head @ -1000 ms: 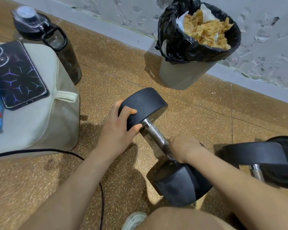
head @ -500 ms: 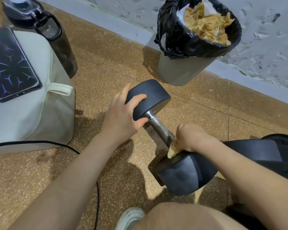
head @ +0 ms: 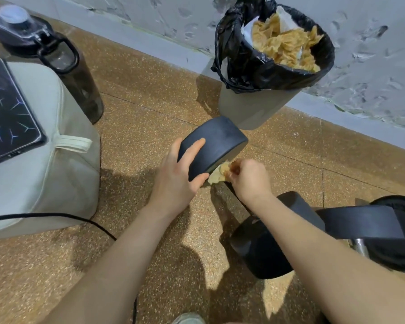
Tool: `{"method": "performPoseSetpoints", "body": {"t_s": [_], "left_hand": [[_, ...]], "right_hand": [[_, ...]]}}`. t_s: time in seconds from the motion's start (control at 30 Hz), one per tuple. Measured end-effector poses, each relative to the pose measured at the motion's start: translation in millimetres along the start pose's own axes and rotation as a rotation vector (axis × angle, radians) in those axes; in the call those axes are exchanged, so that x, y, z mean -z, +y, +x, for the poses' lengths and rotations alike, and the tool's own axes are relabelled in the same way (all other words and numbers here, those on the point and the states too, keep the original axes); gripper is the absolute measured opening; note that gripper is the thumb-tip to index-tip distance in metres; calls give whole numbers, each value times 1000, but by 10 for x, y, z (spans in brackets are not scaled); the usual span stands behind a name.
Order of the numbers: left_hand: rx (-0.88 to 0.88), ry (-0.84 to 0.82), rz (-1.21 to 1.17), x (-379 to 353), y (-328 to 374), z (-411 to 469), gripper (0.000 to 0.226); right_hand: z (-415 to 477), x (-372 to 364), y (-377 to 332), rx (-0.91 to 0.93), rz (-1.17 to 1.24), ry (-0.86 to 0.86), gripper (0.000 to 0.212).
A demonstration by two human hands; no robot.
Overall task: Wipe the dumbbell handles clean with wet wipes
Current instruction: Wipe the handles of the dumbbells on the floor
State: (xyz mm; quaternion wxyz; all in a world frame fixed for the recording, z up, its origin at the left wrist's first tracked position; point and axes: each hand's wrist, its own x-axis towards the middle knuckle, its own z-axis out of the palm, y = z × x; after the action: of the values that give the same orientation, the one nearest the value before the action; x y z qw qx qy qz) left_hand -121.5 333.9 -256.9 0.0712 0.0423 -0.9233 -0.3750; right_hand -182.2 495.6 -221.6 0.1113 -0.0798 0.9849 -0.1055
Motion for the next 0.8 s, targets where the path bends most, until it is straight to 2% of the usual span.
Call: {"method": "performPoseSetpoints", "body": {"t_s": [0.13, 0.23, 0.33, 0.43, 0.6, 0.7, 0.73, 0.8], "left_hand": [[-16, -11, 33, -15, -5, 66, 84], [-19, -19, 34, -3, -37, 50, 87], [-17, -12, 25, 11, -95, -1, 90], [-4, 9, -3, 7, -165, -73, 90], [22, 33, -50, 31, -213, -184, 89], [56, 18, -77, 58, -207, -236, 85], [67, 15, -88, 70, -195, -249, 82], [89, 22, -67, 110, -134, -241, 78]], "right_hand": [[-17, -22, 43, 26, -233, -58, 7], [-46, 111, 152, -16, -230, -106, 13], [-95, 189, 148, -28, -58, -108, 15], [7, 90, 8, -58, 128, 23, 23], [-143, -152, -141, 83, -139, -62, 16], [-277, -15, 20, 42, -307, -178, 7], [-285, 30, 53, 18, -310, -203, 4], [-221, 87, 4, -14, -201, -181, 15]]}}
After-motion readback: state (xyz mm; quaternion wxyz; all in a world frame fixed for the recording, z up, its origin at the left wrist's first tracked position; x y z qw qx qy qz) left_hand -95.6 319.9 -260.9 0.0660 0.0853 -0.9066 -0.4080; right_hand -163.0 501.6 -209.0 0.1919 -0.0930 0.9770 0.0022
